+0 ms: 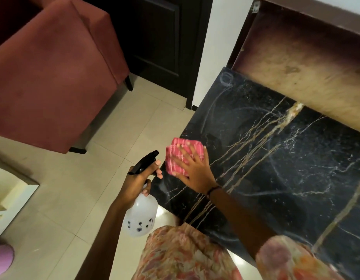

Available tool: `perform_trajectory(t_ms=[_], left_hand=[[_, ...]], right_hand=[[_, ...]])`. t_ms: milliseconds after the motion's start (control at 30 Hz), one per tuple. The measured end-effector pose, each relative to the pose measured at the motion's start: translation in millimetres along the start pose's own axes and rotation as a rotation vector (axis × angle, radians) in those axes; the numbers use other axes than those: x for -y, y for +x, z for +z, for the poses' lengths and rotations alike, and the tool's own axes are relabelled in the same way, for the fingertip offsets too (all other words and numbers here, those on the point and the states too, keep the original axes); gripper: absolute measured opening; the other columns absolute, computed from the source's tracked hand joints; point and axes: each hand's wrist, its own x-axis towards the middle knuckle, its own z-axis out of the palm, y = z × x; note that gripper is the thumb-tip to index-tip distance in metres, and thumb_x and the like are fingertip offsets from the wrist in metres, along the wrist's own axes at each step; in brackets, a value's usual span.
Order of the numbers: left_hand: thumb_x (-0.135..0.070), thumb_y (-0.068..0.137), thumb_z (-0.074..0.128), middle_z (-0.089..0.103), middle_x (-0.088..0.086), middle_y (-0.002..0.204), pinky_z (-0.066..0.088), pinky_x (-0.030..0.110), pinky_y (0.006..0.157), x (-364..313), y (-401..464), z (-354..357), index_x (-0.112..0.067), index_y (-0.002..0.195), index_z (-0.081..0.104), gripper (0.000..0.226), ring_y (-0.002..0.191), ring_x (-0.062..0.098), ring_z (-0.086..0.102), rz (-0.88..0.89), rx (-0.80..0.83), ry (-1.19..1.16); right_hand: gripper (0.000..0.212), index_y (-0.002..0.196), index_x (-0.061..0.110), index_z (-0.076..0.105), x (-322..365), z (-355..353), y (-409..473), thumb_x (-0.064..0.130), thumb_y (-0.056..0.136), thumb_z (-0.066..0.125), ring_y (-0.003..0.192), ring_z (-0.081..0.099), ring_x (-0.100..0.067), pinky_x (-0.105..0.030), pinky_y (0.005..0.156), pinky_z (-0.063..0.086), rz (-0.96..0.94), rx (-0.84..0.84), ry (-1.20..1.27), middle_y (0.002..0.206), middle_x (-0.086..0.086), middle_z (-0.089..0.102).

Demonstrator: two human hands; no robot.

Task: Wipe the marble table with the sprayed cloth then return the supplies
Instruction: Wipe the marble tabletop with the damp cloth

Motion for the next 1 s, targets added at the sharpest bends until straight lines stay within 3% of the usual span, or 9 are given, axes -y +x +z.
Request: perform_trajectory(t_ms=[100, 200, 333, 433, 533, 667, 767, 867, 1000], left_hand=[[-0.033, 0.088, 0.059, 0.064, 0.012, 0.081, 0.031, 0.020, 0.035, -3, 5, 5, -0.033, 0.129, 0.055, 0.041, 0.034, 0.011, 0.033, -0.013, 0.014, 0.015], [-0.036, 0.084, 0.060, 0.065, 0.012, 0.081, 0.031, 0.020, 0.035, -10, 10, 10, -0.036, 0.125, 0.057, 0.041, 0.034, 0.011, 0.034, -0.016, 0.039, 0.011], [-0.032, 0.089, 0.059, 0.066, 0.009, 0.080, 0.031, 0.019, 0.034, -21, 18, 19, -0.044, 0.096, 0.066, 0.016, 0.033, 0.011, 0.034, -0.015, 0.050, 0.001], [-0.032, 0.089, 0.059, 0.066, 0.009, 0.079, 0.031, 0.019, 0.034, -27, 26, 25, -0.045, 0.099, 0.066, 0.017, 0.033, 0.011, 0.035, -0.016, 0.046, 0.010], [-0.034, 0.086, 0.060, 0.065, 0.009, 0.077, 0.030, 0.019, 0.034, -32, 36, 32, -0.041, 0.116, 0.061, 0.030, 0.033, 0.011, 0.033, -0.022, 0.050, 0.015], [-0.046, 0.079, 0.068, 0.064, 0.010, 0.076, 0.030, 0.019, 0.035, -39, 44, 42, -0.046, 0.087, 0.068, 0.008, 0.034, 0.014, 0.033, -0.009, 0.090, 0.027], [-0.033, 0.088, 0.061, 0.065, 0.007, 0.074, 0.029, 0.020, 0.034, -43, 52, 45, -0.045, 0.095, 0.067, 0.015, 0.033, 0.012, 0.033, -0.019, 0.068, 0.023], [-0.029, 0.089, 0.059, 0.065, 0.012, 0.079, 0.029, 0.019, 0.035, -51, 59, 49, -0.042, 0.086, 0.069, 0.016, 0.032, 0.011, 0.033, -0.022, 0.068, 0.011], [-0.031, 0.088, 0.060, 0.065, 0.012, 0.079, 0.029, 0.019, 0.035, -59, 69, 52, -0.046, 0.084, 0.070, 0.018, 0.031, 0.011, 0.034, -0.012, 0.066, 0.014]], right_hand=[[0.058, 0.142, 0.040, 0.032, -23, 7, -56, 0.067, 0.092, 0.026, 0.143, 0.022, -0.030, -0.069, 0.109, 0.008, -0.056, 0.008, -0.037, 0.153, 0.001, 0.031], [0.062, 0.146, 0.041, 0.022, -66, 6, -81, 0.070, 0.091, 0.022, 0.145, 0.012, -0.030, -0.070, 0.109, 0.014, 0.048, 0.032, -0.057, 0.156, -0.001, 0.023], [0.064, 0.145, 0.038, 0.025, -92, -6, -42, 0.069, 0.090, 0.016, 0.144, 0.014, -0.032, -0.070, 0.109, 0.007, 0.281, 0.066, -0.025, 0.156, -0.004, 0.023], [0.065, 0.143, 0.036, 0.033, -79, -13, 12, 0.067, 0.087, 0.024, 0.140, 0.025, -0.038, -0.070, 0.102, 0.004, 0.400, 0.028, 0.018, 0.153, -0.004, 0.029], [0.061, 0.138, 0.035, 0.043, -55, -12, 47, 0.065, 0.087, 0.029, 0.138, 0.031, -0.038, -0.074, 0.103, 0.010, 0.329, -0.020, 0.038, 0.149, -0.006, 0.039], [0.055, 0.138, 0.034, 0.044, -31, -1, 24, 0.062, 0.091, 0.032, 0.143, 0.023, -0.032, -0.073, 0.105, 0.016, 0.067, -0.041, 0.073, 0.150, -0.001, 0.037], [0.057, 0.142, 0.039, 0.034, -52, 2, -23, 0.066, 0.092, 0.028, 0.143, 0.023, -0.030, -0.069, 0.108, 0.016, -0.037, -0.036, -0.013, 0.152, 0.002, 0.034], [0.060, 0.144, 0.041, 0.027, -93, -2, -43, 0.069, 0.091, 0.025, 0.144, 0.017, -0.031, -0.069, 0.107, 0.019, 0.041, -0.022, -0.035, 0.155, -0.001, 0.027], [0.062, 0.144, 0.039, 0.028, -129, -13, 1, 0.069, 0.090, 0.021, 0.145, 0.014, -0.032, -0.070, 0.108, 0.013, 0.227, 0.037, -0.035, 0.156, -0.003, 0.025]])
